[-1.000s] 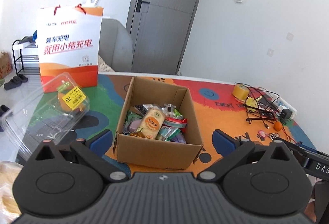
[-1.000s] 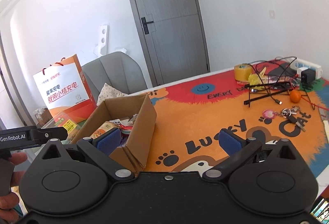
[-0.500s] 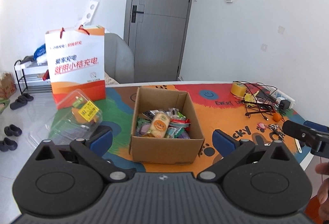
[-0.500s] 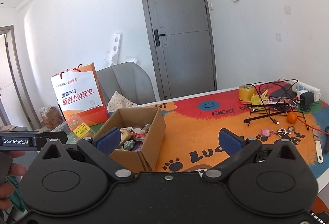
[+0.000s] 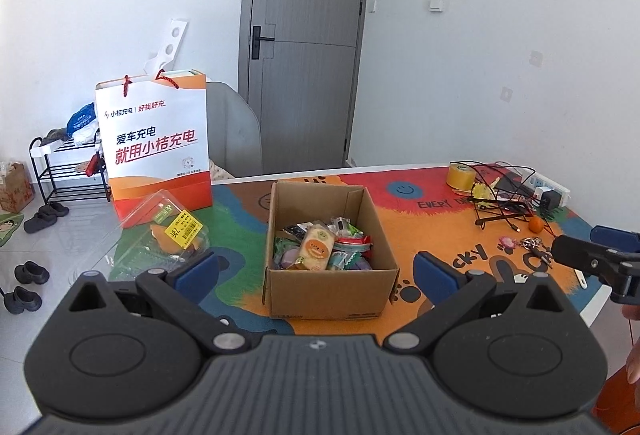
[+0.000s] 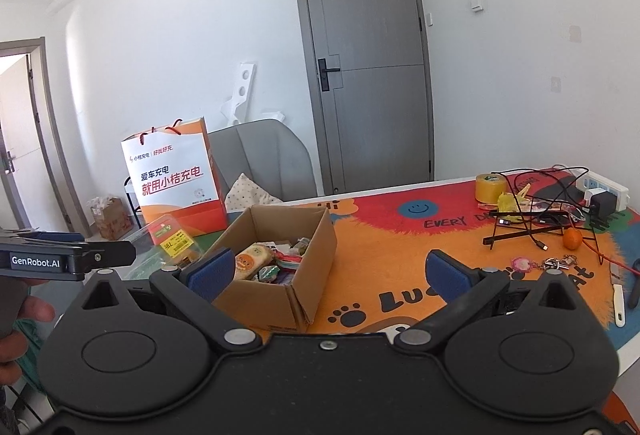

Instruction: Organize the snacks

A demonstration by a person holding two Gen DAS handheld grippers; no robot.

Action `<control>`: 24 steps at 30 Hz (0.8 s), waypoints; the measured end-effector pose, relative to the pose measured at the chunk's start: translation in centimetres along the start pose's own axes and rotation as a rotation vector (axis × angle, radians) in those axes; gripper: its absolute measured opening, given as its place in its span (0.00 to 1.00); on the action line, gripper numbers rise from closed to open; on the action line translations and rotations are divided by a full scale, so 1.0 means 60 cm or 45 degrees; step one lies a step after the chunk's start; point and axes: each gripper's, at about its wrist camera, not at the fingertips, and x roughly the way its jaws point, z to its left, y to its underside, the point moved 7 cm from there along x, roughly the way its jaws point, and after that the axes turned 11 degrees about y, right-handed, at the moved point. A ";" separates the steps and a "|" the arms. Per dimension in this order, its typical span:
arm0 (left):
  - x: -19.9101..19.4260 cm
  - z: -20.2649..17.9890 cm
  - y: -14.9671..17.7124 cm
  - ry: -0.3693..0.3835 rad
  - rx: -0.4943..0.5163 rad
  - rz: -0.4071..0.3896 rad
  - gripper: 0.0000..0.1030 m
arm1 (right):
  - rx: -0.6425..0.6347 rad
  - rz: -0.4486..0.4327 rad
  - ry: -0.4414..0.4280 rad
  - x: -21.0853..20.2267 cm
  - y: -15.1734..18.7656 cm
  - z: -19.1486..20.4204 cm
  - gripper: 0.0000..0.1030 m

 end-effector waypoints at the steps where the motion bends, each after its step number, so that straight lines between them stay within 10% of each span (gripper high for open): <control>1: 0.000 0.001 0.000 -0.001 -0.003 0.001 1.00 | 0.000 0.000 0.000 -0.001 0.000 0.000 1.00; 24: 0.002 0.010 0.003 -0.005 0.001 0.010 1.00 | 0.014 0.026 0.003 0.005 0.006 0.004 1.00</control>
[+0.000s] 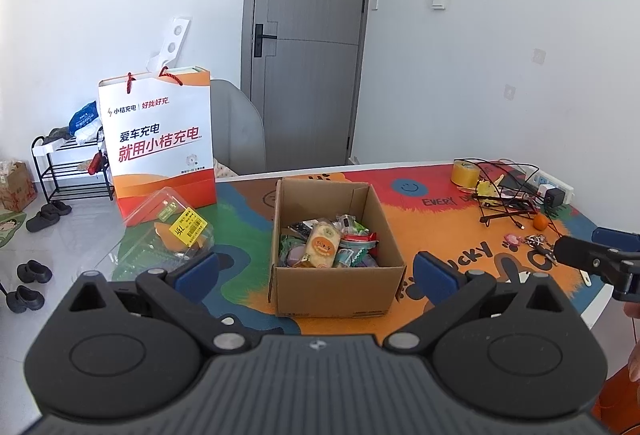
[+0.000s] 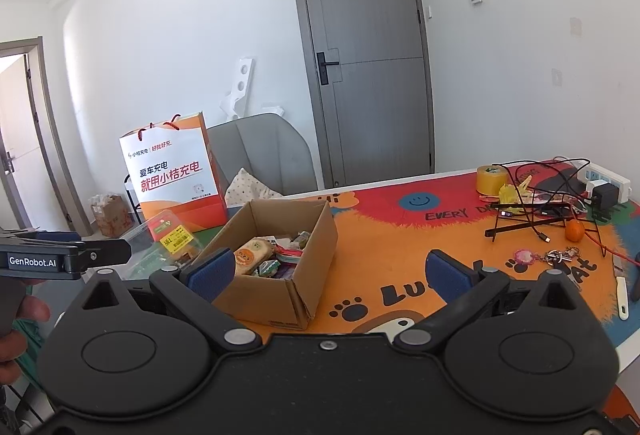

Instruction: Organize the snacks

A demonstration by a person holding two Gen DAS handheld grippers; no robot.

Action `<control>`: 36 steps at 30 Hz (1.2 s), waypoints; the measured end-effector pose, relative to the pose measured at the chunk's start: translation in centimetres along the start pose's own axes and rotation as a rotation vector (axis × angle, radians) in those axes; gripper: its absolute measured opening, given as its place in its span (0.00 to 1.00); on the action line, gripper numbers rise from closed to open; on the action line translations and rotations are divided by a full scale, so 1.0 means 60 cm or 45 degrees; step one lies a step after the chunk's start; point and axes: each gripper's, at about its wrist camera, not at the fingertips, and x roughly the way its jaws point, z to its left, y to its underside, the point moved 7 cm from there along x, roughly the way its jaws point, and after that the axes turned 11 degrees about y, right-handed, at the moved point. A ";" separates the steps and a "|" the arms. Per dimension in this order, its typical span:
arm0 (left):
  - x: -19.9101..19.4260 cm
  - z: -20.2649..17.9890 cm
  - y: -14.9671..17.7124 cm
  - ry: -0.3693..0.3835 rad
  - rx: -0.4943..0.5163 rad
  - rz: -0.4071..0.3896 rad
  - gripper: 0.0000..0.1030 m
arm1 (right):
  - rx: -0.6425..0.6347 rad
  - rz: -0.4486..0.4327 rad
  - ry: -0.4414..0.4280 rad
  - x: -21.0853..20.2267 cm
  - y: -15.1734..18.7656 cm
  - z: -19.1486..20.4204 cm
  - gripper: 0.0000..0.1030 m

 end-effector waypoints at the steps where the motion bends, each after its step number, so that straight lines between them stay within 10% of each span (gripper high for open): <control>1: 0.000 0.000 0.000 0.000 0.000 0.000 1.00 | -0.001 -0.001 0.001 0.000 0.000 0.000 1.00; 36: 0.006 -0.007 0.008 0.035 0.018 0.019 1.00 | -0.010 0.046 -0.007 0.010 0.011 0.006 1.00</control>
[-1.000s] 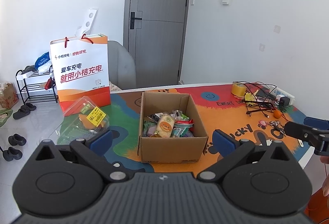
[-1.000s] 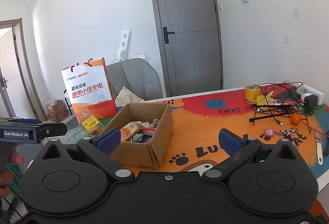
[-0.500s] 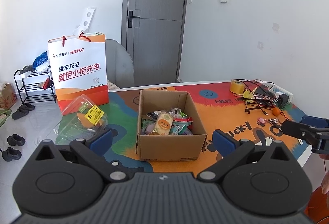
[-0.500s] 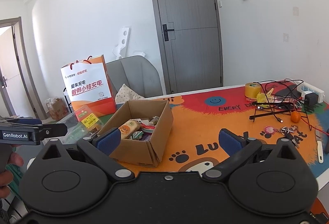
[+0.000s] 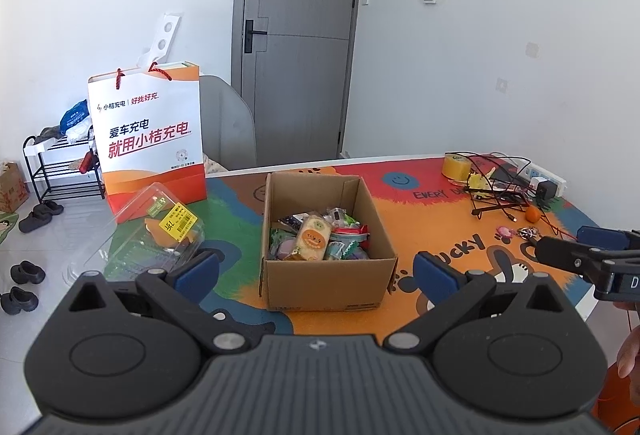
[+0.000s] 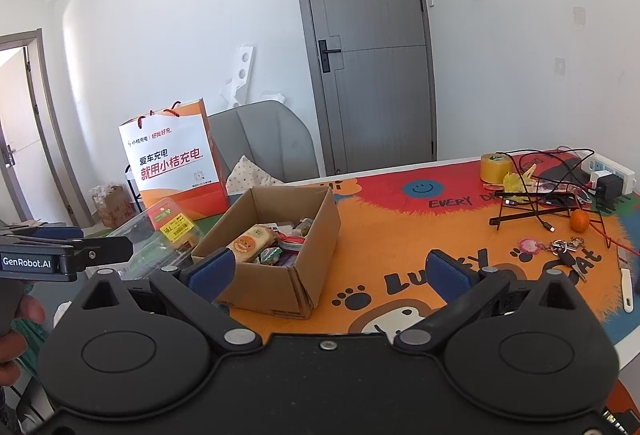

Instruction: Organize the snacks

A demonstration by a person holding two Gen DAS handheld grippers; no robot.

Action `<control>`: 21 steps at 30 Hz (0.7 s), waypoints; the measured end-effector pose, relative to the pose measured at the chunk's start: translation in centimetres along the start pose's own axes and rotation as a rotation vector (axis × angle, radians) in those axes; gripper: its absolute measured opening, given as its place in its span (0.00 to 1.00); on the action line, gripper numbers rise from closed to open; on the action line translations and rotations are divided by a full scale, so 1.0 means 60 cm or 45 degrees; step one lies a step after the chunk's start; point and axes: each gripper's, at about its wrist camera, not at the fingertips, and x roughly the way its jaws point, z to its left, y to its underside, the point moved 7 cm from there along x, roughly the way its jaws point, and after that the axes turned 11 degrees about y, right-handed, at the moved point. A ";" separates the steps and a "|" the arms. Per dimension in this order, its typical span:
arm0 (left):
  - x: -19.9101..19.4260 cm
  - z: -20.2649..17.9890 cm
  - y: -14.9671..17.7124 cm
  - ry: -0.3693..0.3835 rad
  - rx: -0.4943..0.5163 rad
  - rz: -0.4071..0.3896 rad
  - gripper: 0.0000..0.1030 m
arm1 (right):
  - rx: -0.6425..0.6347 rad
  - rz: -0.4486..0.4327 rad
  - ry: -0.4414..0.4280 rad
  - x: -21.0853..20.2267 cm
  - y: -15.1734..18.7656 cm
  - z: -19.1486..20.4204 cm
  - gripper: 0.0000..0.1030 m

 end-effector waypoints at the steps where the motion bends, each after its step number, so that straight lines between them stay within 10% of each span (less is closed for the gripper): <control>1: 0.000 0.000 -0.001 0.000 0.001 -0.001 1.00 | 0.000 0.000 -0.001 0.000 0.000 0.000 1.00; 21: -0.001 0.001 -0.001 0.009 -0.003 0.002 1.00 | 0.041 0.051 -0.025 0.004 0.003 -0.003 1.00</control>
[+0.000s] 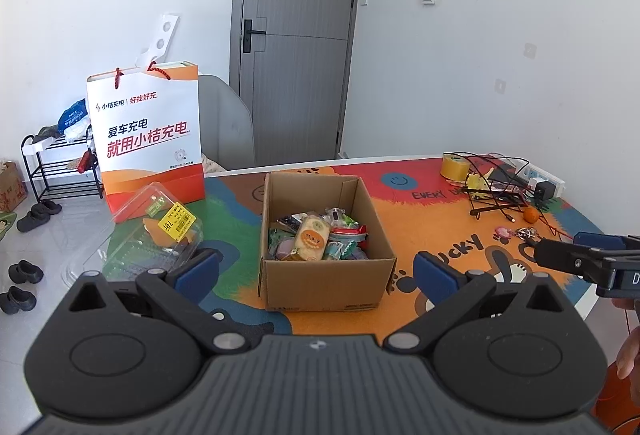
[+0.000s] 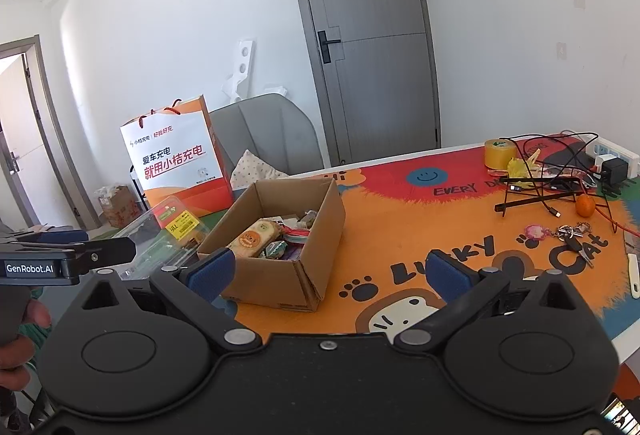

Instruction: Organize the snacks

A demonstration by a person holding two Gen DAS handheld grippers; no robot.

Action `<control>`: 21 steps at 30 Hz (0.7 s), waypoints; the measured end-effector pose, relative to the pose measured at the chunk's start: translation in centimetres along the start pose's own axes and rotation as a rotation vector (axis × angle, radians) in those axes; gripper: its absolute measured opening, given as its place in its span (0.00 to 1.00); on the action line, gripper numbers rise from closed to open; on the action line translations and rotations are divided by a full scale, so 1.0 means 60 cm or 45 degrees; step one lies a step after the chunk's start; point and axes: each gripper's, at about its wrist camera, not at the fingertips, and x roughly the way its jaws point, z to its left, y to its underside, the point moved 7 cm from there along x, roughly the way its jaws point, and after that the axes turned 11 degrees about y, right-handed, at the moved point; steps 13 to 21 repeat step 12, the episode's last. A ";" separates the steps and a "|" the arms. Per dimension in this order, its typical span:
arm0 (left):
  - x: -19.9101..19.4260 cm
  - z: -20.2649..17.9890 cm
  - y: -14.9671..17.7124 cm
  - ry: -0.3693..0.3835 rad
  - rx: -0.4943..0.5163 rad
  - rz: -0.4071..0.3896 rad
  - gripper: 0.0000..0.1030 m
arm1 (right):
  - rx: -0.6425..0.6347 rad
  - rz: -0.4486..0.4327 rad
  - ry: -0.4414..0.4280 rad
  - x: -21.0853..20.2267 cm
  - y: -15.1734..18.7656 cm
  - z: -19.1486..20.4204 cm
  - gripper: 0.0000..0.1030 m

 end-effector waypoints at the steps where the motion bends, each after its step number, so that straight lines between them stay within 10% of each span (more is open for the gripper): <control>1: 0.000 0.000 0.000 0.000 0.000 -0.001 1.00 | 0.002 0.002 0.000 0.000 0.001 0.000 1.00; 21: 0.001 0.000 0.000 0.009 0.003 -0.006 1.00 | 0.007 0.014 0.001 0.003 0.003 0.000 1.00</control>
